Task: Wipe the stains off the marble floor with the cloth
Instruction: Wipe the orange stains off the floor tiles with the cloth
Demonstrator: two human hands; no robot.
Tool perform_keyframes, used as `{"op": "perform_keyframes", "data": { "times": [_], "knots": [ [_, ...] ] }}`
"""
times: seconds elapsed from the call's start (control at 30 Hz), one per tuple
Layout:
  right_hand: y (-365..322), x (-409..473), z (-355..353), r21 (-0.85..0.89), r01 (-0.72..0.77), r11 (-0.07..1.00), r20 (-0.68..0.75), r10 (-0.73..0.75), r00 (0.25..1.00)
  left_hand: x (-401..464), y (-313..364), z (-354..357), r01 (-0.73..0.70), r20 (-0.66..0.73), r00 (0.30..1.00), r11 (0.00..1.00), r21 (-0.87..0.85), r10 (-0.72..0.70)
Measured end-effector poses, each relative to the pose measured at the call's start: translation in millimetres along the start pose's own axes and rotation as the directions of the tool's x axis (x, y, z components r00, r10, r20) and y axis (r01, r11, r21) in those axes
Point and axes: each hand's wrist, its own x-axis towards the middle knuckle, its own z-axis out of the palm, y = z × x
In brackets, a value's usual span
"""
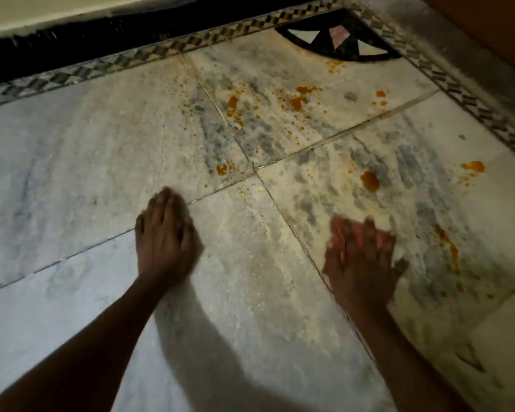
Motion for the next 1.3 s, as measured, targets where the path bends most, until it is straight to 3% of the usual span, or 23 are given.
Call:
{"op": "perform_keyframes", "data": {
  "times": [0.03,0.07,0.13,0.23,0.3,0.33,0.37,0.4,0.47,0.53,0.57,0.63,0.7,0.77,0.9,0.97,1.03,1.07,1.13,1.2,1.27,1.3],
  "knots": [
    [-23,32,9,0.02,-0.063,0.998,0.004,0.063,0.998,6,-3,2,0.05,-0.026,0.998,0.999,0.001,-0.05],
    [-49,55,19,0.022,-0.031,0.999,-0.004,0.032,0.999,10,-5,6,0.084,-0.06,0.995,0.996,0.008,-0.084],
    [-92,60,30,0.031,0.193,0.981,-0.034,-0.192,0.981,10,-5,9,0.114,-0.104,0.988,0.993,0.02,-0.111],
    [-116,-20,14,0.024,0.604,0.796,0.069,-0.604,0.794,9,-5,6,0.129,-0.129,0.984,0.99,0.047,-0.122],
    [-103,-60,-5,0.061,0.707,0.704,0.159,-0.706,0.69,10,-4,4,0.132,-0.109,0.986,0.989,0.06,-0.125],
    [-91,-60,-7,0.052,0.714,0.698,0.182,-0.71,0.681,9,-4,4,0.134,-0.108,0.986,0.989,0.063,-0.127],
    [-83,-46,-5,0.016,0.679,0.734,0.198,-0.668,0.717,10,-3,5,0.133,-0.105,0.986,0.989,0.064,-0.126],
    [-82,-27,2,-0.029,0.575,0.817,0.189,-0.561,0.806,10,-5,6,0.137,-0.1,0.986,0.989,0.065,-0.13],
    [-101,22,19,-0.003,0.157,0.988,0.077,-0.157,0.985,11,-7,9,0.151,-0.098,0.985,0.987,0.062,-0.144],
    [-146,55,30,0.074,-0.13,0.989,0.03,0.128,0.991,11,-8,11,0.155,-0.097,0.984,0.986,0.06,-0.149],
    [-169,60,34,0.084,-0.113,0.99,0.023,0.111,0.994,12,-8,11,0.156,-0.096,0.984,0.986,0.056,-0.151],
    [-202,34,30,0.049,0.129,0.99,0.04,-0.131,0.991,12,-9,9,0.164,-0.092,0.983,0.986,0.028,-0.161],
    [-196,-30,13,0.028,0.356,0.934,0.12,-0.356,0.927,12,-8,6,0.176,-0.085,0.981,0.984,-0.005,-0.176],
    [-162,-83,-4,0.012,0.399,0.917,0.144,-0.397,0.906,14,-6,-1,0.201,-0.054,0.978,0.98,-0.016,-0.201],
    [-126,-31,-5,-0.048,0.093,0.994,0.231,-0.08,0.97,15,-5,-8,0.228,0.022,0.973,0.974,-0.011,-0.228],
    [-160,34,8,-0.043,-0.123,0.991,0.251,0.13,0.959,17,-3,-6,0.238,0.026,0.971,0.971,-0.001,-0.238],
    [-209,79,20,-0.005,-0.215,0.977,0.271,0.208,0.94,17,-2,-5,0.242,0.018,0.97,0.97,0.0,-0.242],
    [-227,87,27,0.016,-0.163,0.986,0.264,0.153,0.952,18,-2,-4,0.239,0.008,0.971,0.971,-0.005,-0.239],
    [-248,68,34,-0.011,0.127,0.992,0.24,-0.121,0.963,19,-4,-4,0.225,-0.024,0.974,0.974,0.007,-0.225],
    [-235,26,24,-0.025,0.394,0.919,0.241,-0.377,0.894,17,-5,-2,0.221,-0.023,0.975,0.975,0.022,-0.22],
    [-198,-12,12,-0.025,0.487,0.873,0.249,-0.467,0.849,15,-4,-1,0.219,-0.02,0.976,0.976,0.019,-0.218],
    [-180,-19,8,-0.028,0.466,0.885,0.245,-0.445,0.861,14,-5,0,0.216,-0.018,0.976,0.976,0.021,-0.215]
  ]
}}
